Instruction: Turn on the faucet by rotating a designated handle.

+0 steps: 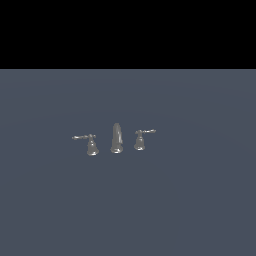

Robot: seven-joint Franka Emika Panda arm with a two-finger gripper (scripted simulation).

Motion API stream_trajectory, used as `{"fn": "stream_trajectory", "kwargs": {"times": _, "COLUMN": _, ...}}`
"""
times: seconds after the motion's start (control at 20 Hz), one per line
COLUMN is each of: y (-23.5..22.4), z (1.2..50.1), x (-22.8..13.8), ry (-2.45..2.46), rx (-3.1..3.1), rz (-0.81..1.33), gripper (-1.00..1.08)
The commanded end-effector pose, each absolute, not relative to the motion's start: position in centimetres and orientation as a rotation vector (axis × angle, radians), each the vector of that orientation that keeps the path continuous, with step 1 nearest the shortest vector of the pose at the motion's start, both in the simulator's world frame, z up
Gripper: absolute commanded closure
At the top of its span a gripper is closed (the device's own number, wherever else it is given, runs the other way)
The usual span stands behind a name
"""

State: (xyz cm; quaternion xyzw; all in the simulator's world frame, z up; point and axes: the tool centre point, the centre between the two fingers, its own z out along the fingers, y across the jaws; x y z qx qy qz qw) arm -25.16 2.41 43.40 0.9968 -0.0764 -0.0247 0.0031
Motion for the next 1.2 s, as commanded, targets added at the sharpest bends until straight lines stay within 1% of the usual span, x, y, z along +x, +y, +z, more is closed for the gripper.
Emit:
{"fn": "stream_trajectory", "kwargs": {"times": 0.0, "y": 3.4, "z": 42.2, "x": -24.8, "ry": -0.305, "rx": 3.120, "rz": -0.076, "gripper": 1.08}}
{"fn": "stream_trajectory", "kwargs": {"times": 0.55, "y": 8.2, "z": 35.8, "x": -22.0, "ry": -0.649, "rx": 3.070, "rz": -0.065, "gripper": 1.08}}
{"fn": "stream_trajectory", "kwargs": {"times": 1.15, "y": 12.8, "z": 28.8, "x": -17.7, "ry": -1.012, "rx": 2.976, "rz": -0.053, "gripper": 1.08}}
